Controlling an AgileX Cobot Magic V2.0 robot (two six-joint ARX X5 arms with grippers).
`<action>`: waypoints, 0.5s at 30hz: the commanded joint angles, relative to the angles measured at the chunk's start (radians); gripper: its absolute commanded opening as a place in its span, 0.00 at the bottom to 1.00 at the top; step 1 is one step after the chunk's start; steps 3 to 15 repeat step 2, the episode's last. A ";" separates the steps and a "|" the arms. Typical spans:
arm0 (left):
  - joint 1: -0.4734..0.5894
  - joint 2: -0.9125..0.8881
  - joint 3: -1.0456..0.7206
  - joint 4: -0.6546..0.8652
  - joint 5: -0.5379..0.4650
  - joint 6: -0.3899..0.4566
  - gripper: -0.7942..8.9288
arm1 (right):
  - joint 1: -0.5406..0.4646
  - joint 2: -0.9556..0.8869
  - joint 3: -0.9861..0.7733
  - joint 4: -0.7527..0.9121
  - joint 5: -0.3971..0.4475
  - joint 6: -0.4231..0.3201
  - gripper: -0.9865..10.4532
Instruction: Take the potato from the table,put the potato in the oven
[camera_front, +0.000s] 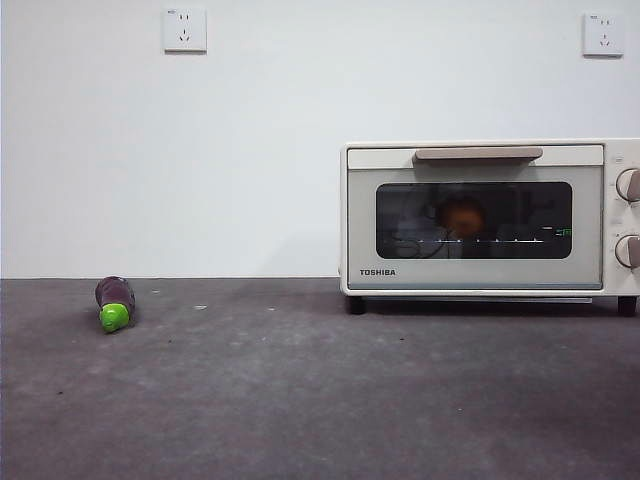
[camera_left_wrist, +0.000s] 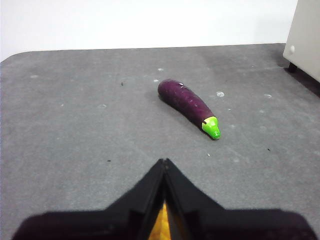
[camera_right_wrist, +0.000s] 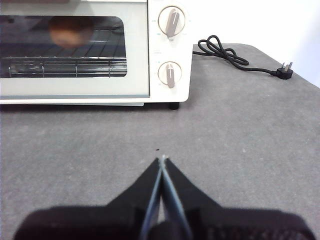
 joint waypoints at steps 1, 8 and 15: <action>0.004 -0.002 -0.010 0.006 0.001 0.010 0.08 | -0.002 -0.003 -0.008 0.003 0.003 0.010 0.09; 0.004 -0.002 -0.010 0.006 0.001 0.010 0.08 | -0.002 -0.003 -0.008 0.003 0.003 0.010 0.09; 0.004 -0.002 -0.010 0.006 0.001 0.010 0.08 | -0.002 -0.003 -0.008 0.003 0.003 0.010 0.09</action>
